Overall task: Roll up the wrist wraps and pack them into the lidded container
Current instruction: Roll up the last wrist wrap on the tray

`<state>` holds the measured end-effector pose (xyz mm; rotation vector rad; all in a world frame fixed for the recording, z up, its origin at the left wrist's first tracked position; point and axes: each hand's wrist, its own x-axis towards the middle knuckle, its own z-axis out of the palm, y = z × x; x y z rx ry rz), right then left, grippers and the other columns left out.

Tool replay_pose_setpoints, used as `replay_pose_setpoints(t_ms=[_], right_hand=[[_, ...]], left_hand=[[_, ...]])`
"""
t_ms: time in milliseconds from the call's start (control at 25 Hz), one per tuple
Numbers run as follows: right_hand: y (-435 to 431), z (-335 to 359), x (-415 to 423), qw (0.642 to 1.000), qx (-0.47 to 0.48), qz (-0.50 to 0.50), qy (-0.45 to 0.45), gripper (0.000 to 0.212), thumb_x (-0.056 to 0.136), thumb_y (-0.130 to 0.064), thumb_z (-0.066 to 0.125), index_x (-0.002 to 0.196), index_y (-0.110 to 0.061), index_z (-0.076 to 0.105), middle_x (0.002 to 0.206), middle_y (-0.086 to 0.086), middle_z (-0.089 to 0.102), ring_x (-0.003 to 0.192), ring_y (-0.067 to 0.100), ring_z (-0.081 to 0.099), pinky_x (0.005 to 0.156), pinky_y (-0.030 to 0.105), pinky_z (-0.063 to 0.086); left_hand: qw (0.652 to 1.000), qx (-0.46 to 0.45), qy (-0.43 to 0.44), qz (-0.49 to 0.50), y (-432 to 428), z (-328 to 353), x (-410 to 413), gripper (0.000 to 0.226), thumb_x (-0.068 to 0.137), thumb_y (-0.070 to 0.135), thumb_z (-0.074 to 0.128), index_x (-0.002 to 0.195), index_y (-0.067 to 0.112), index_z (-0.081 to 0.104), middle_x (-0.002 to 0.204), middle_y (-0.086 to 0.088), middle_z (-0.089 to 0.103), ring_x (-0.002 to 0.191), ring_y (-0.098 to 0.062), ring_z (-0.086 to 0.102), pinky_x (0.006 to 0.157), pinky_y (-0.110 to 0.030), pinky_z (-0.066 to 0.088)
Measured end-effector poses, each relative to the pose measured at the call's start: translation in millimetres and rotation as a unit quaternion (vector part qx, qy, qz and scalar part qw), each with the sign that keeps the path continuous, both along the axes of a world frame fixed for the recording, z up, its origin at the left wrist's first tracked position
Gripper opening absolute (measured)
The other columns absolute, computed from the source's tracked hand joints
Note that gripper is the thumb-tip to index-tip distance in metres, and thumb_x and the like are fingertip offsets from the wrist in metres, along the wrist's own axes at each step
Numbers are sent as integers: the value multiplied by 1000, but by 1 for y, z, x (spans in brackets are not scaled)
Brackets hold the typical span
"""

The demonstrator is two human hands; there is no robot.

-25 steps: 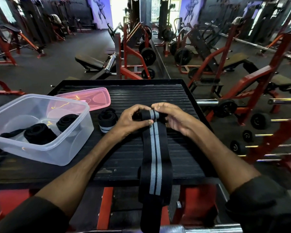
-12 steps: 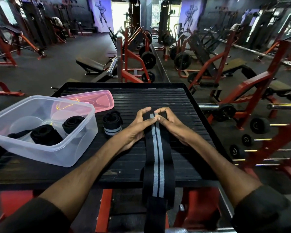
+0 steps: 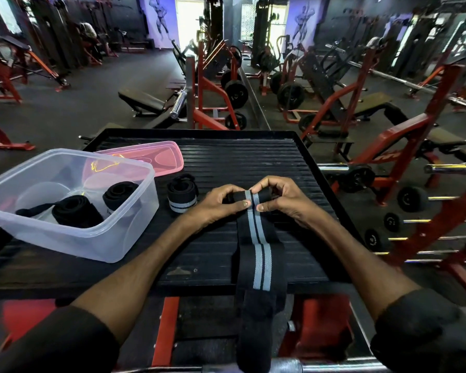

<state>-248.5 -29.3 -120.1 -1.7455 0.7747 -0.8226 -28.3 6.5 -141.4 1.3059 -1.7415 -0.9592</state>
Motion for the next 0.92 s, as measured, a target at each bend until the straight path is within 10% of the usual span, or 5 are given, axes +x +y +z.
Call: replay_pose_setpoints(t_ms=[320, 560, 920], right_hand=[[-6, 3, -8, 966, 237, -11, -97, 38, 87, -6, 69, 124, -13, 67, 118, 8, 73, 108, 22, 68, 91, 37, 55], [-10, -3, -13, 984, 143, 33, 97, 51, 92, -54, 65, 124, -15, 69, 125, 4, 70, 115, 17, 61, 94, 32, 49], [-6, -2, -12, 999, -14, 27, 23, 32, 86, -5, 78, 117, -3, 68, 99, 21, 68, 89, 26, 60, 79, 36, 51]], left_hand=[[999, -53, 10, 6, 6, 1, -3, 35, 82, 27, 82, 113, 15, 72, 111, 2, 74, 106, -12, 67, 92, -17, 49], [995, -102, 2, 15, 6, 2, -1, 41, 74, 34, 87, 111, 26, 71, 114, 8, 72, 111, -5, 64, 101, -22, 46], [995, 7, -57, -84, -2, -4, 2, 45, 90, 19, 74, 131, 16, 57, 129, -2, 63, 119, -8, 57, 98, -9, 41]])
